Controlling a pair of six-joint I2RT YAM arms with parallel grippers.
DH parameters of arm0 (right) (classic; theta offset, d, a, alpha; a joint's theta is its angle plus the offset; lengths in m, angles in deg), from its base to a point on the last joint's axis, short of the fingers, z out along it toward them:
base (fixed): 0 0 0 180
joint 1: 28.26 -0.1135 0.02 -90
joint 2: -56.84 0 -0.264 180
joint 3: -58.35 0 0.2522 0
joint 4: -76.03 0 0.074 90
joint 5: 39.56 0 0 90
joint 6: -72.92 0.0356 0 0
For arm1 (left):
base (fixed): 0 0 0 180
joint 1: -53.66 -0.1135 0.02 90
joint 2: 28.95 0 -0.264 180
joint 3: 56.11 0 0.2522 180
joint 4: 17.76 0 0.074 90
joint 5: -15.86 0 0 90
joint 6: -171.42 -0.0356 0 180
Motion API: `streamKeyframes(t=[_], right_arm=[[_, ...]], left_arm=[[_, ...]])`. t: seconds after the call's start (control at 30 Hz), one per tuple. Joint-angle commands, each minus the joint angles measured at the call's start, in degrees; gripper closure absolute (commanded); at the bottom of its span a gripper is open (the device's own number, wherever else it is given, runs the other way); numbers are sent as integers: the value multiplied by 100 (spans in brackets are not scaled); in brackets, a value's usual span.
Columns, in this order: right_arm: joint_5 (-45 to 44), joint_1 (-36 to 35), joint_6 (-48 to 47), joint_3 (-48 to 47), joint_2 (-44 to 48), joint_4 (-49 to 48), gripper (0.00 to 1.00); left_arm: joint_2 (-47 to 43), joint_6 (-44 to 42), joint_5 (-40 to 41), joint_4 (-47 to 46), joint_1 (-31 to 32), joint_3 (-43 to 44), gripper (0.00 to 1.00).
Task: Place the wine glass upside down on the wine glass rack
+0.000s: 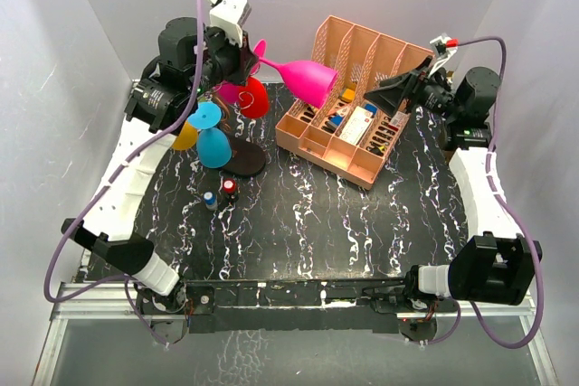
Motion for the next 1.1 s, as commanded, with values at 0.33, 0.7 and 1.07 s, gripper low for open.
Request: streamKeyframes(t=[0.33,0.7,1.07], right_arm=[[-449,246,-915,-274,-177,672,8],[-461,284,-847,-50,-199,462,8],[-250,284,-689,150,-228,230,7]], left_arm=[[-219,-2795,1108,49,512,187,100],[129,-3685,1032,390,1009,417,100],[237,-4414,1806,294,1224,-151,100]])
